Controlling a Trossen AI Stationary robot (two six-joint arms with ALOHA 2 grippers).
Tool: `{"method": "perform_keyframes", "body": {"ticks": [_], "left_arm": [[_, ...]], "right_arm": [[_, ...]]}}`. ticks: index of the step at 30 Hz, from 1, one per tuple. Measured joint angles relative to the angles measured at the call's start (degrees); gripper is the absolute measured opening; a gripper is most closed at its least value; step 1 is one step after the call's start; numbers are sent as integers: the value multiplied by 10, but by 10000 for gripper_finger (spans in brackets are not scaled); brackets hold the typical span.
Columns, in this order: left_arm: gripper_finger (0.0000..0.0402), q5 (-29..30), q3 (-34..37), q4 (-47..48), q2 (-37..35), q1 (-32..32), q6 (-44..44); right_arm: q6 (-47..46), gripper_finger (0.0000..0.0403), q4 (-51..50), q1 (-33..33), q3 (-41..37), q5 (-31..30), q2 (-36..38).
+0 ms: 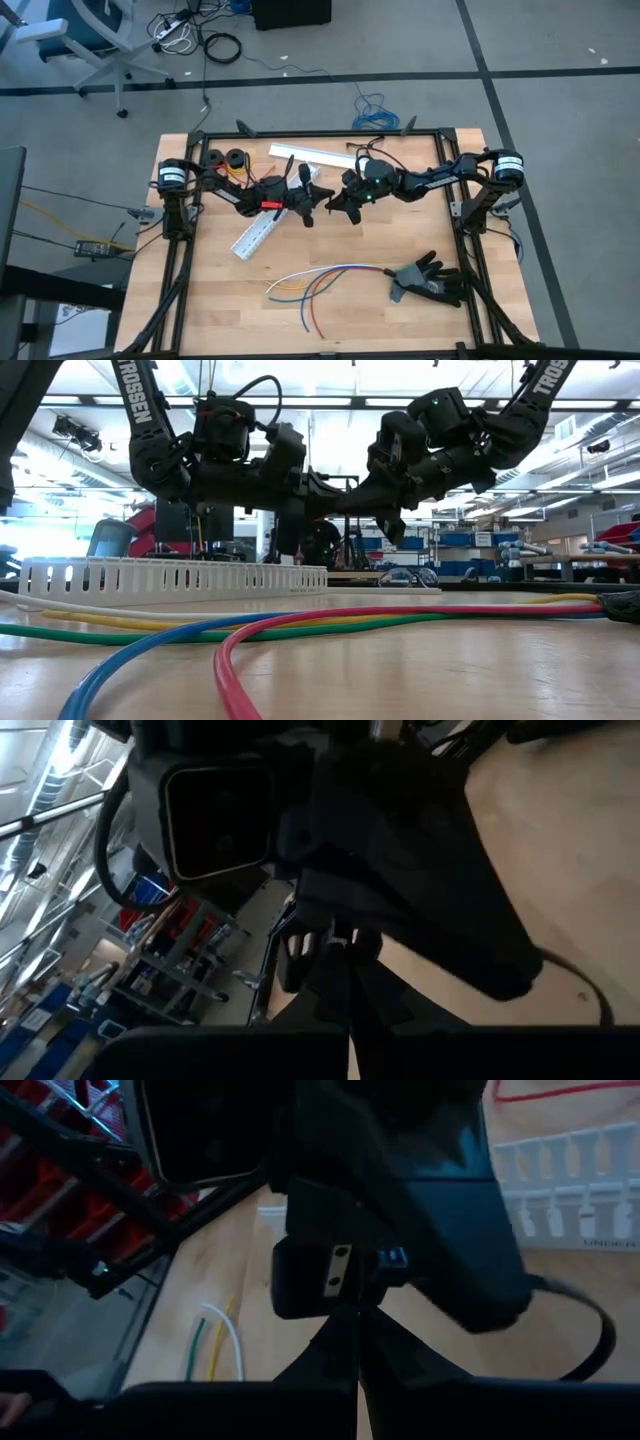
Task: Ziptie cables
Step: Wrap the black zip tie on the cables
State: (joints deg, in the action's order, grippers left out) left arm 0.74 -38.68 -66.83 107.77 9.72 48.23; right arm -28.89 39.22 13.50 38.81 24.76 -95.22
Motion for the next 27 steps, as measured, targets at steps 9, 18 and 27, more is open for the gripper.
{"method": "perform_keyframes", "body": {"ticks": [9,18,27], "left_arm": [[1,9,0,-23,0,0,0],[1,9,0,-23,0,0,0],[1,9,0,-5,0,0,9]], "right_arm": [[-17,0,-17,0,0,39,0],[-15,0,-17,0,0,22,0],[-22,0,-15,13,0,23,0]]}}
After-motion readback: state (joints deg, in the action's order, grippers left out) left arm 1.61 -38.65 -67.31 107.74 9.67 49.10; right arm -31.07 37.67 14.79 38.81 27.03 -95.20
